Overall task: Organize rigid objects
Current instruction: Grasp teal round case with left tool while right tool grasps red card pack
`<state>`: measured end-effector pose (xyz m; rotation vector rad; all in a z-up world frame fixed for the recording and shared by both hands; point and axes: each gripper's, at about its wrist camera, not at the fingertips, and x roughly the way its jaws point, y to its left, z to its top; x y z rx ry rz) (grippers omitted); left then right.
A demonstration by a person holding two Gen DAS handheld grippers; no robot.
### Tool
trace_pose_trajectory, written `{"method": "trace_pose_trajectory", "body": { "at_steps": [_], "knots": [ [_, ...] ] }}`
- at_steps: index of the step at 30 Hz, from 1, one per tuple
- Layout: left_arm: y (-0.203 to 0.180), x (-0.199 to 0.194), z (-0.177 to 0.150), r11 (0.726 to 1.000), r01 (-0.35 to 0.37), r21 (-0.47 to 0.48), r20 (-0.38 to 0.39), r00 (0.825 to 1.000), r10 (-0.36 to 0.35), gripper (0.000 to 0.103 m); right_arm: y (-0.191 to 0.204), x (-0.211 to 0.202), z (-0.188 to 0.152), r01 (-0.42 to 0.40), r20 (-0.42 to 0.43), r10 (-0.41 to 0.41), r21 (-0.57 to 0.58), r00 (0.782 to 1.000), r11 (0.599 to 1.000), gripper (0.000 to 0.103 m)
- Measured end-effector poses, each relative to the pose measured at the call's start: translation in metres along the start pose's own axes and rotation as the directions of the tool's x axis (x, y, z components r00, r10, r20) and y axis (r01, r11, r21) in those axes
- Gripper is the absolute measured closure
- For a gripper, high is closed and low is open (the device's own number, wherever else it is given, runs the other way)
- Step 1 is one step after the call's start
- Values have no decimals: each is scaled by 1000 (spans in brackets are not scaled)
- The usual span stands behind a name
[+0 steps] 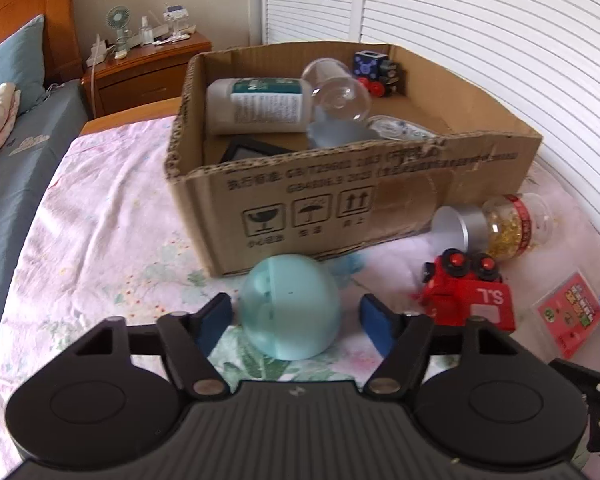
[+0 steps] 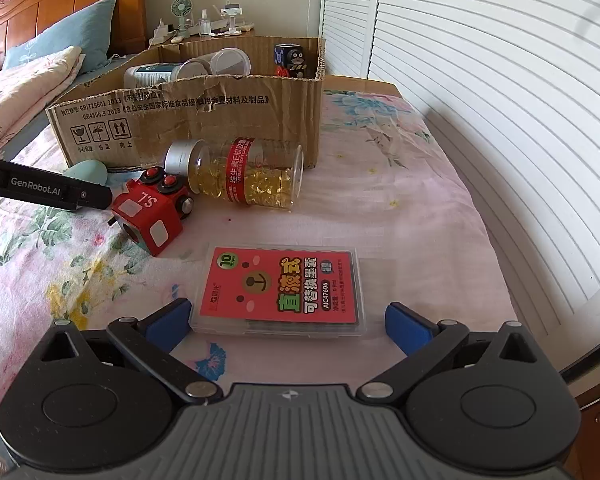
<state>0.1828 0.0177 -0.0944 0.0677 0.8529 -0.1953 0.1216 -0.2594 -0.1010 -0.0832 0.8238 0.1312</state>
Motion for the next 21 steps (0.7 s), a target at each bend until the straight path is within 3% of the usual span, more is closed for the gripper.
{"method": "trace_pose_trajectory", "body": {
  "at_steps": [18,21],
  "knots": [
    [-1,2,3,1000,19,20,7,1000,-19,39,14,15,16,-34,9,35,-40,999,999,0],
    [0,0,2,999,30,33,6,1000,-30,42,14,13,16,-36,13,36,-43,999,998,5]
  ]
}}
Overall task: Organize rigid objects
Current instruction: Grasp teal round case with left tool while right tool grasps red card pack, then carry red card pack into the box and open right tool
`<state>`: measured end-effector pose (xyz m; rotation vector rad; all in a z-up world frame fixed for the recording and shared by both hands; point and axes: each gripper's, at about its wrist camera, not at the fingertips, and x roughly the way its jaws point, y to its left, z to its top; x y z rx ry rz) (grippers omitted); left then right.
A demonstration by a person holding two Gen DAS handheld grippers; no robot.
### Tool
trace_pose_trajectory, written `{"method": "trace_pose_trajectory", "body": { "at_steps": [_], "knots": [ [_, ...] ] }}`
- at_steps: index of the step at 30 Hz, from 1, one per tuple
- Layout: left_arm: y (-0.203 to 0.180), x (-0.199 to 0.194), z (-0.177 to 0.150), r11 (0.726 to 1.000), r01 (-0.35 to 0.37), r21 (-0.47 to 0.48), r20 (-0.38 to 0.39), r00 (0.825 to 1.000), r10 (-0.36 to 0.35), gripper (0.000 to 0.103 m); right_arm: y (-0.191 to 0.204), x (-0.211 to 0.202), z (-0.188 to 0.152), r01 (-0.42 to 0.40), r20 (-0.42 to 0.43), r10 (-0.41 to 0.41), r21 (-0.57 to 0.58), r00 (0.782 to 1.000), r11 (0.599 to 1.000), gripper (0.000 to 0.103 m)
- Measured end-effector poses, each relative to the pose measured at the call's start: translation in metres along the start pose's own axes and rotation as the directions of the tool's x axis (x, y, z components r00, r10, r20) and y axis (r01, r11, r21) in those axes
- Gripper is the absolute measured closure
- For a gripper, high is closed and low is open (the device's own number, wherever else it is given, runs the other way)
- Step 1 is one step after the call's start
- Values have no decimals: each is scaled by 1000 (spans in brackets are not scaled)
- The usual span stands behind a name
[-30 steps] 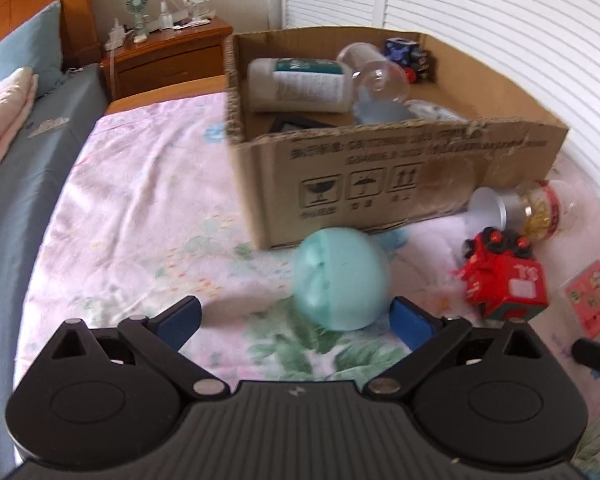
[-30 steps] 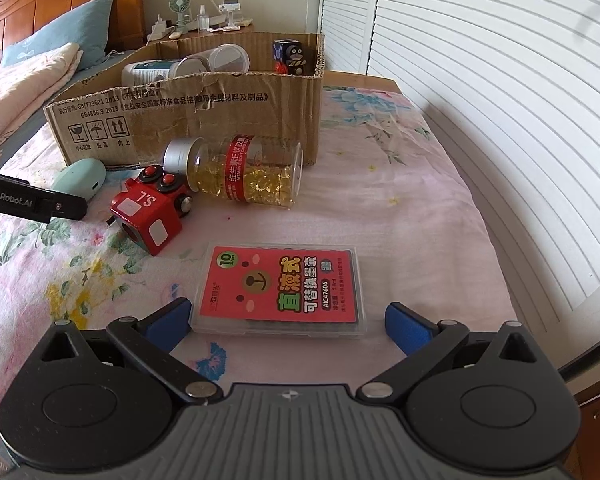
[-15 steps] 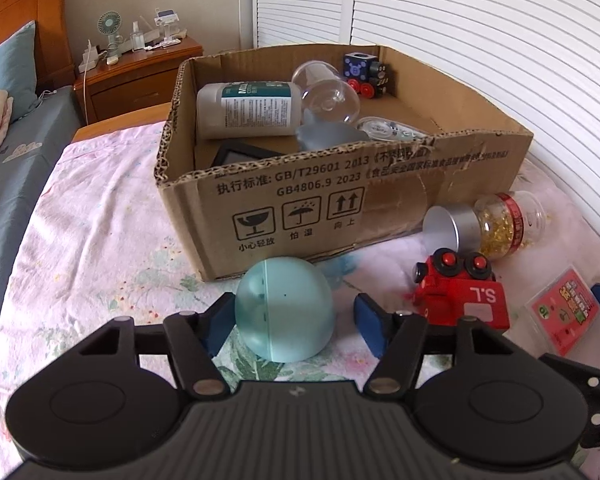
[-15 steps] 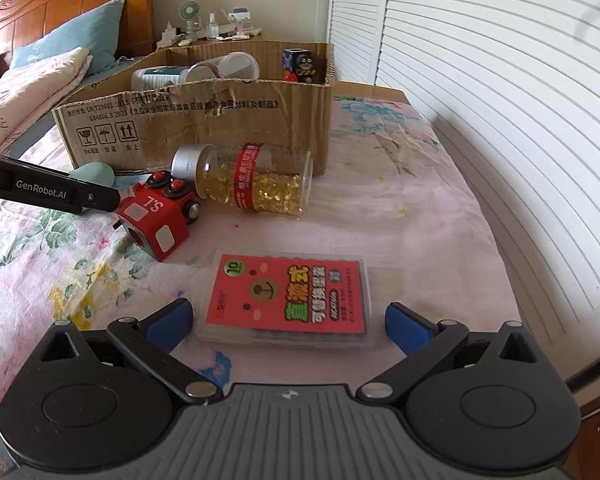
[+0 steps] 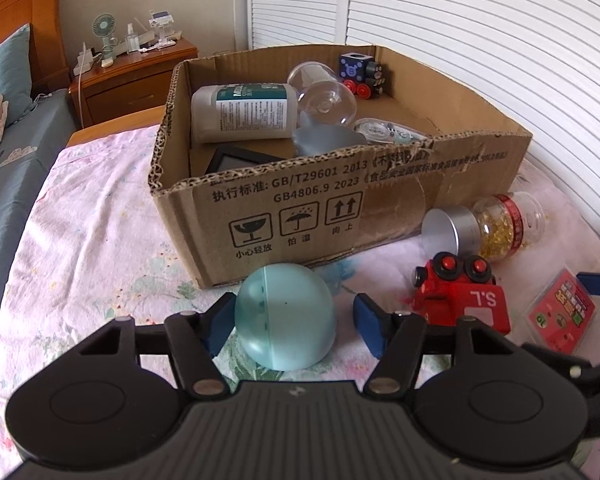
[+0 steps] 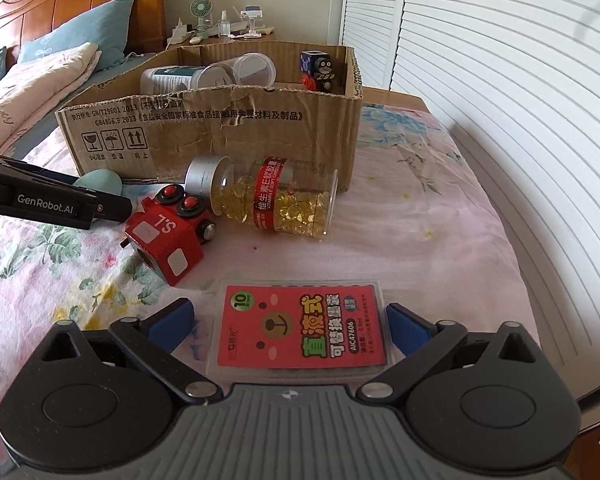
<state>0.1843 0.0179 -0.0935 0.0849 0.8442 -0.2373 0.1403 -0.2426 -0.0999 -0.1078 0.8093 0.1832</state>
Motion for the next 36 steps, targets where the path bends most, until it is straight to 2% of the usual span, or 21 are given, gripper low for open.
{"method": "trace_pose_trajectory", "body": {
  "at_steps": [1,11,13,14,25,36],
  "knots": [
    [1,-1,-1,1000,7,6,-1,1000,-7,42,0,-1,0,-1,1,1,-3,1000,1000,10],
    [0,2,1,1000,7,7,7,1000,-8,42,0,-1,3,4,-16,-4,-12,1000,1000,9],
    [1,1,1,1000,9,8,3,1000,-9,44,0,-1,3,1,-19,-1,-15,1000,1000,10],
    [1,0,1,1000,10,8,1,1000,-10,49,0,-1,4,0,-22,0,-16,1000,1000,10],
    [10,-13,1,996,84,21,-45,996,-82,51,-3,-13,10,-22,-41,18,-85,999,996,11],
    [12,-49,10,986,137,94,-54,990,-133,51,-6,-45,37,-57,8,59,-165,998,985,11]
  ]
}}
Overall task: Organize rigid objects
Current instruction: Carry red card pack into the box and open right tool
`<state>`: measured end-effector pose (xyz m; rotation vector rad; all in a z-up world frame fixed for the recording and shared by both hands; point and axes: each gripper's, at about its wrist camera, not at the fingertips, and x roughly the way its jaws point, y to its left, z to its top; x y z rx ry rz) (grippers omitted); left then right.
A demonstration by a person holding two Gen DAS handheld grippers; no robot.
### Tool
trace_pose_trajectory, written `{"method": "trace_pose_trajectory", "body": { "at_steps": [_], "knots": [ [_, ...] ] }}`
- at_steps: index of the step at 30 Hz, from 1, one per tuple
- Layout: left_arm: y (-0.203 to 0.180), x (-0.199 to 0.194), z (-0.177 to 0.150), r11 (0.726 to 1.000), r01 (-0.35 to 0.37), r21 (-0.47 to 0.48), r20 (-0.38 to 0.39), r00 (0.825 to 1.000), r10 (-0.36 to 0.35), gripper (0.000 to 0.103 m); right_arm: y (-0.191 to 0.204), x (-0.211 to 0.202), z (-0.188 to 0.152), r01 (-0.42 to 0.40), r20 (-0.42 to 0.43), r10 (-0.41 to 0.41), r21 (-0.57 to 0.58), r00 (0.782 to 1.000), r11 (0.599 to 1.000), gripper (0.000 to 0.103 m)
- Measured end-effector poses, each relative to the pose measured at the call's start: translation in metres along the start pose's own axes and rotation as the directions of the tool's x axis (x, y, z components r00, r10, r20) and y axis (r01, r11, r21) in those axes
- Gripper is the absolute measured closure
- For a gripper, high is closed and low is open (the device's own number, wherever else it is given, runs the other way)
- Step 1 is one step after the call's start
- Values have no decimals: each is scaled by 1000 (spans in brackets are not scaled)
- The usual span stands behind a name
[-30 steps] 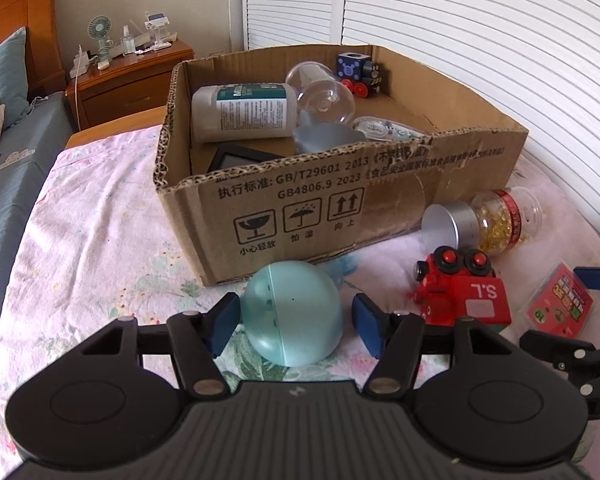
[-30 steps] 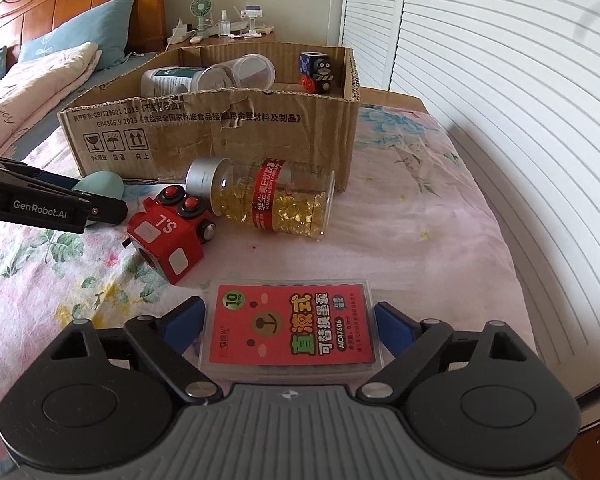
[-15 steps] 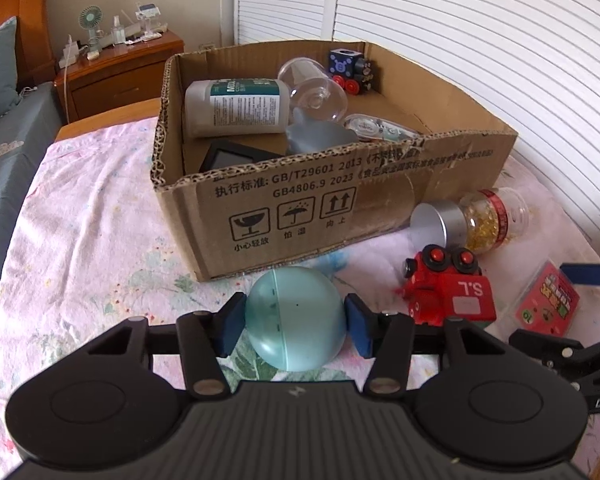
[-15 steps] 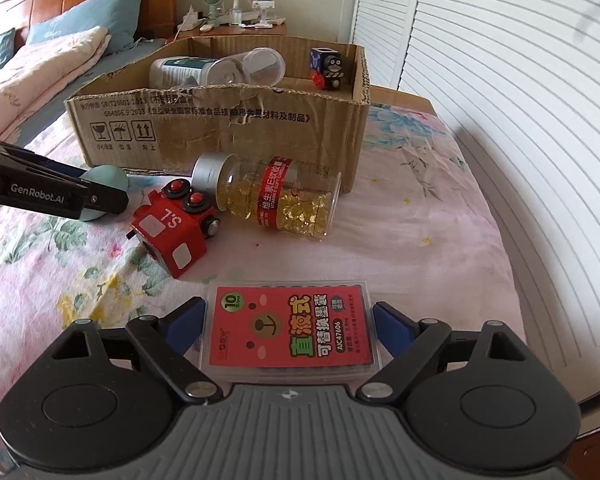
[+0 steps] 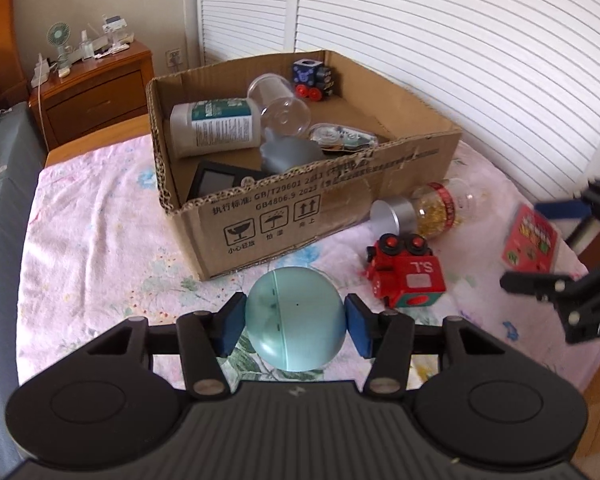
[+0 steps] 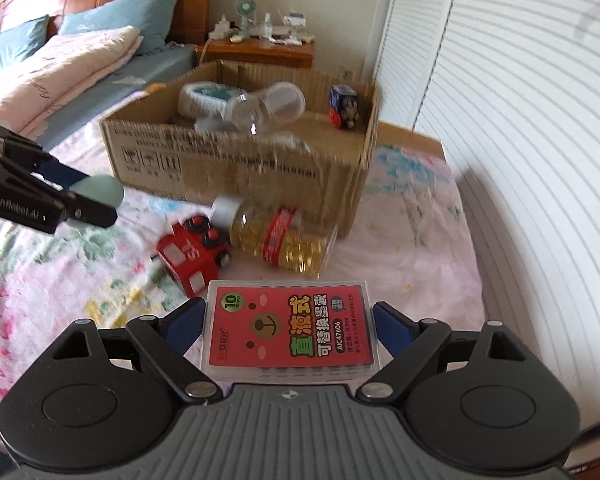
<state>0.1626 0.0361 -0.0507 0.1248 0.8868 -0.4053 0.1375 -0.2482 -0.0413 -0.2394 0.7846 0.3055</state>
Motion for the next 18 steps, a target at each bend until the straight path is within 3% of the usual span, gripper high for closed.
{"method": "trace_pose_trajectory", "body": {
  "at_steps": [10,18],
  "knots": [
    [-3,-29,13,999,37,37,28,999,-38,51,-12,-10,70,-49,132,49,-4,990,999,11],
    [-2,-39,30,998,23,66,69,997,-27,51,-18,28,118,-49,132,44,30,990,998,11]
  ]
}}
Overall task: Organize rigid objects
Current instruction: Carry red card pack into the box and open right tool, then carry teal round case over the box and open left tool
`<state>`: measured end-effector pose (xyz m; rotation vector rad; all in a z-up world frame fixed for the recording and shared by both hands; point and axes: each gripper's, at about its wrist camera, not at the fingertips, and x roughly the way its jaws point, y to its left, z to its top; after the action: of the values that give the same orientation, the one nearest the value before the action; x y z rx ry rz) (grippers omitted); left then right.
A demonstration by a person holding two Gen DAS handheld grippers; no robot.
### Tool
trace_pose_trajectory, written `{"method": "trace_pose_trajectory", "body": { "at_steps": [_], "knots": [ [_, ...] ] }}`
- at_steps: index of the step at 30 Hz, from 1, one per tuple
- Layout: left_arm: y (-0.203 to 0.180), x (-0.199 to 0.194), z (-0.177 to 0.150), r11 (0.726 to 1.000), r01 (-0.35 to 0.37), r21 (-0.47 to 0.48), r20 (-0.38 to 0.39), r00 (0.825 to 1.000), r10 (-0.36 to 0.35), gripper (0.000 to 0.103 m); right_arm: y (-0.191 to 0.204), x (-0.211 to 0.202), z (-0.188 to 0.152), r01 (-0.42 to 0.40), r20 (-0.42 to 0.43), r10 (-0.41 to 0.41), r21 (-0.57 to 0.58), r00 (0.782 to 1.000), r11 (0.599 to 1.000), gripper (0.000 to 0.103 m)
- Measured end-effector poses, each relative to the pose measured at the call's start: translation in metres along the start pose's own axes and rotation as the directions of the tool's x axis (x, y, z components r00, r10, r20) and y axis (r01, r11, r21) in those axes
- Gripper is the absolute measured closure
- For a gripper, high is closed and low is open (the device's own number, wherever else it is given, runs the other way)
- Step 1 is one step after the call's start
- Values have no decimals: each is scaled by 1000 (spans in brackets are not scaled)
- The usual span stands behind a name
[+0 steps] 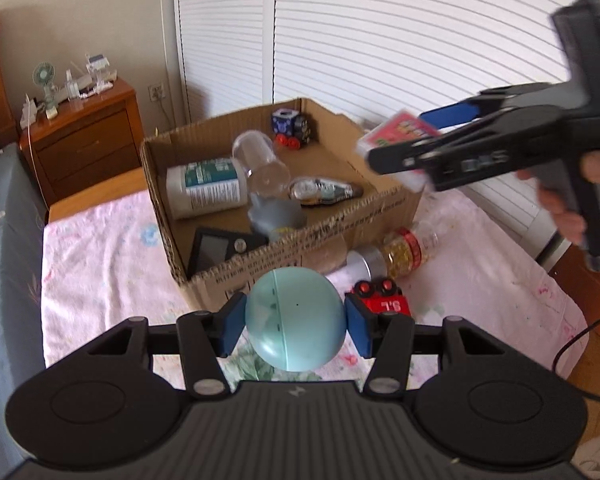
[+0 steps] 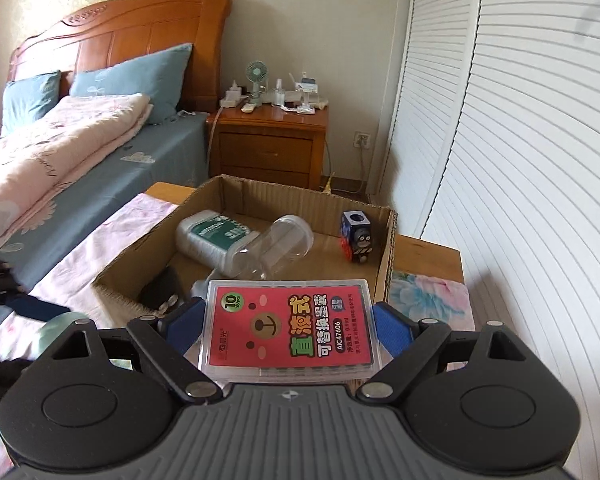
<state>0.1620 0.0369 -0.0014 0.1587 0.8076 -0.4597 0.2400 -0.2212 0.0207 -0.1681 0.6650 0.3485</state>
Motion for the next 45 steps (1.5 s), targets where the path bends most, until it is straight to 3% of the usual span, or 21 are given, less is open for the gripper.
{"method": "trace_pose_trajectory", "body": {
  "at_steps": [5,8,16,26,37,45],
  "knots": [
    [5,0,10,1000,-14,-1,17,1000,14,51,-3,20,2,-6,-28,7,31,1000,999,11],
    [7,0,16,1000,-20,0,30,999,20,51,-4,22,-1,4,-21,-3,43,1000,999,0],
    [12,3,32,1000,-19,-4,47,999,19,51,-3,9,-15,13,-80,-5,97,997,995,0],
    [3,15,69,1000,4,25,44,999,-5,51,6,-16,-48,84,-158,-52,202,986,976,0],
    [-29,64,123,997,61,42,-4,998,-61,51,-3,-33,-73,81,-131,-47,271,990,959,0],
    [-46,121,146,998,42,55,-70,997,-38,51,-18,-33,-85,73,-125,-36,303,992,950,0]
  ]
}}
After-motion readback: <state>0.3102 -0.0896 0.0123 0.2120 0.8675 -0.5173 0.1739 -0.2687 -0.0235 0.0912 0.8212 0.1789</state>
